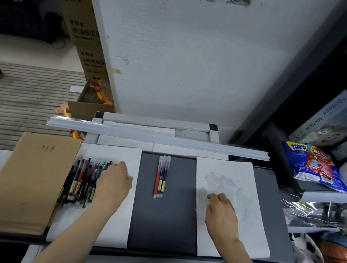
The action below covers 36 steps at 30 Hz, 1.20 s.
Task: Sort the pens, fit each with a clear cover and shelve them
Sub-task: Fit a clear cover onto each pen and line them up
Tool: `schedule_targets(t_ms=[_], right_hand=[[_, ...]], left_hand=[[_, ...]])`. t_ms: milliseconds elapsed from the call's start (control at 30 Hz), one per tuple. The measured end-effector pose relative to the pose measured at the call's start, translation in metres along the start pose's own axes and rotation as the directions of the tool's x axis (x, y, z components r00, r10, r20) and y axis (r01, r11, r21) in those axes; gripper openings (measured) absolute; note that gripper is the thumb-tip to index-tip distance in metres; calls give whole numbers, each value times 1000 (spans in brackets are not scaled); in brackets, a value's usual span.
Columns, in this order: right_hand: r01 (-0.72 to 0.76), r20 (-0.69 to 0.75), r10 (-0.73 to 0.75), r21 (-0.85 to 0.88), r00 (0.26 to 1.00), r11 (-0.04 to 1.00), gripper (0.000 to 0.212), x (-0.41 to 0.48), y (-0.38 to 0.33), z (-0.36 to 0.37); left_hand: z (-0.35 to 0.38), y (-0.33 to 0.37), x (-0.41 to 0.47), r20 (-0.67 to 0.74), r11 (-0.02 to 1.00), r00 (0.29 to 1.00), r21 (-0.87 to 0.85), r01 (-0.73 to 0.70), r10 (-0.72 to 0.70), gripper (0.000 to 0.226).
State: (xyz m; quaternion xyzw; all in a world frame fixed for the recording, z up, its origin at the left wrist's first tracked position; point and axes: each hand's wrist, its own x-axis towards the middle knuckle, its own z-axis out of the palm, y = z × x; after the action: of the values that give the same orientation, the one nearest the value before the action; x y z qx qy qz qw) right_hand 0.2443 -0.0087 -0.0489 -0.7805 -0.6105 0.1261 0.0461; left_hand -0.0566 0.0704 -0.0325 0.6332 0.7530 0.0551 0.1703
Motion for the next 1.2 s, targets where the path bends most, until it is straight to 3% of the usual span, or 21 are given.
schedule_targets(t_ms=[133, 300, 367, 433, 500, 567, 633, 700, 800, 867, 1000, 1200], right_hand=[[-7, -26, 16, 323, 1000, 946, 24, -1, -13, -9], [-127, 71, 107, 645, 992, 754, 12, -9, -39, -28], [-202, 164, 119, 802, 979, 563, 13, -17, -48, -36], [-298, 284, 91, 923, 955, 246, 14, -25, -58, -45], [-356, 356, 42, 934, 933, -2, 17, -31, -66, -53], [-384, 391, 12, 909, 920, -164, 22, -36, -72, -58], [-386, 403, 12, 883, 915, -267, 24, -39, -77, -63], [-362, 399, 40, 865, 916, -346, 24, -41, -82, -70], [-334, 413, 67, 812, 908, -478, 19, -41, -87, -83], [-357, 427, 28, 789, 904, -500, 16, -44, -91, -93], [-357, 397, 3, 828, 918, -433, 17, -49, -99, -104], [-215, 221, 12, 960, 975, -177, 14, -56, -102, -94]], left_hand=[[6, -13, -4, 66, 994, 997, 107, 34, -41, 38], [-1, -4, -11, 84, 985, 996, 172, 7, -22, 17], [-6, -1, -16, 105, 979, 994, 206, -1, -21, 14], [-11, 0, -20, 121, 982, 992, 188, 6, -29, 19], [-16, 2, -25, 138, 1000, 990, 17, 20, -22, 29], [-26, 12, -36, 164, 975, 986, -219, 23, 13, 26], [-38, 28, -52, 199, 868, 978, -495, 50, 57, 7], [-47, 43, -72, 225, 703, 969, -705, 93, 98, 3], [-56, 56, -96, 222, 596, 951, -801, 52, 216, 15], [-58, 60, -107, 212, 547, 936, -836, 24, 282, 22], [-58, 63, -116, 181, 524, 937, -851, -3, 300, 22], [-60, 62, -117, 132, 547, 927, -832, -88, 352, 26]])
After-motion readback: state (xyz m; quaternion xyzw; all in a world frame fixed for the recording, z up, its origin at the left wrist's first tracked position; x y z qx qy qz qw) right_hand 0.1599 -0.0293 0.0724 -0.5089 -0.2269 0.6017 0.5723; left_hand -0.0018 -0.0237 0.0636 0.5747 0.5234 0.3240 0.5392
